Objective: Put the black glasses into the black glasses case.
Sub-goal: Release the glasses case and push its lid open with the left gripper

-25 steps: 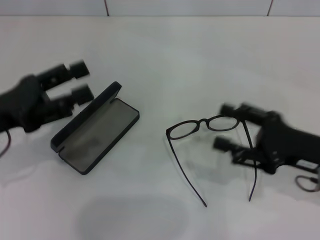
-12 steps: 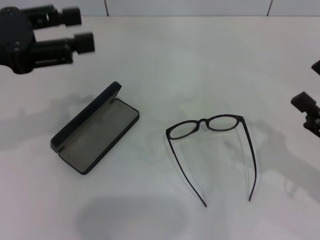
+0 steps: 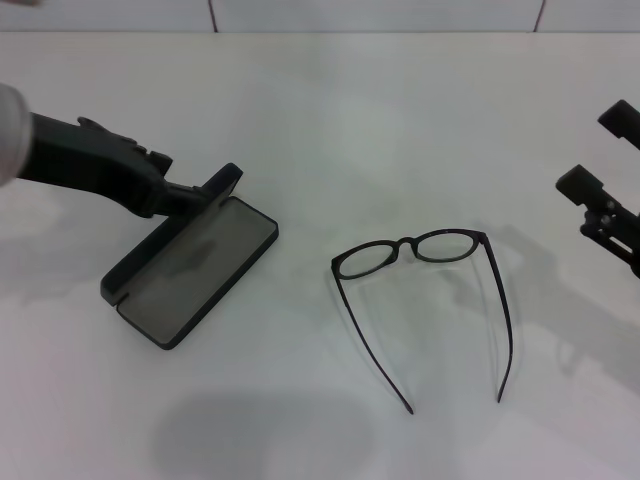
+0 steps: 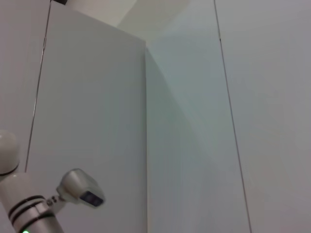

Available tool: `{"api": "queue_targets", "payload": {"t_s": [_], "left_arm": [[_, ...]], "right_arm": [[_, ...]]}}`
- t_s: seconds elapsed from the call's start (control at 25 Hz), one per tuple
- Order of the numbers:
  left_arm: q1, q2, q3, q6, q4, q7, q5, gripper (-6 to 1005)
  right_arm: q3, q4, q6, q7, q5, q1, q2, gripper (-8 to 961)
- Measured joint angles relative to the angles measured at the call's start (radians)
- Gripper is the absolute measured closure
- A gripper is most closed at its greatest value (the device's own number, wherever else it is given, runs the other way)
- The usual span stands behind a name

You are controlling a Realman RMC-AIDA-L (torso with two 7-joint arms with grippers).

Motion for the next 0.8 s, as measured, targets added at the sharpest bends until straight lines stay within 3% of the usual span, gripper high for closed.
{"api": "queue_targets", "payload": {"t_s": [0.16, 0.8], "left_arm": [[-0.021, 0.001, 0.107, -0.057, -0.038, -0.049, 0.1, 383], [-0.152, -0.002, 0.208, -0.113, -0.291, -0.108, 0.325, 395]], "right_arm": [[0.001, 0.004, 0.003, 0.0, 0.002, -0.002, 0.0, 198], [0.009, 0.04, 0.012, 0.0, 0.014, -0.001, 0.0, 199]]}}
